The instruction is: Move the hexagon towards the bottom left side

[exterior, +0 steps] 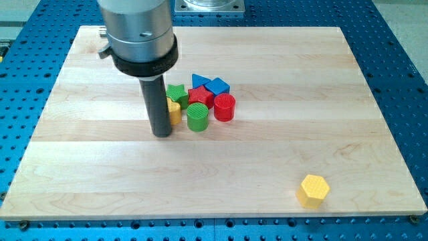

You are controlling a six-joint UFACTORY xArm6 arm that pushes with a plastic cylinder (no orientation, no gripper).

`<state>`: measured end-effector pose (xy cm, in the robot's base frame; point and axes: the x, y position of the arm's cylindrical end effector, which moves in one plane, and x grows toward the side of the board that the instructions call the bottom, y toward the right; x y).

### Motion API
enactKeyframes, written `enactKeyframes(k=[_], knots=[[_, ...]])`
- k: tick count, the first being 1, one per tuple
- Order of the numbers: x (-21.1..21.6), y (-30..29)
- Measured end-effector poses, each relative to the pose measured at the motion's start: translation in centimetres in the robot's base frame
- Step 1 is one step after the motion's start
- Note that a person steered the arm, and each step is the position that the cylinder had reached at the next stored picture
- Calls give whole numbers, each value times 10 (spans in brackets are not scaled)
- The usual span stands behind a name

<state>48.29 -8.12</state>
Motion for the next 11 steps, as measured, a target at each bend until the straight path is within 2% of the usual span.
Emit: enactKeyframes(k=[1, 2, 3, 4, 5, 6, 7, 8, 9, 10, 11], knots=[[14, 4], [72, -6], [127, 18], [136, 72], [136, 179], [135, 213], [134, 292], [117, 314], [74, 234], [65, 117], [71, 146]])
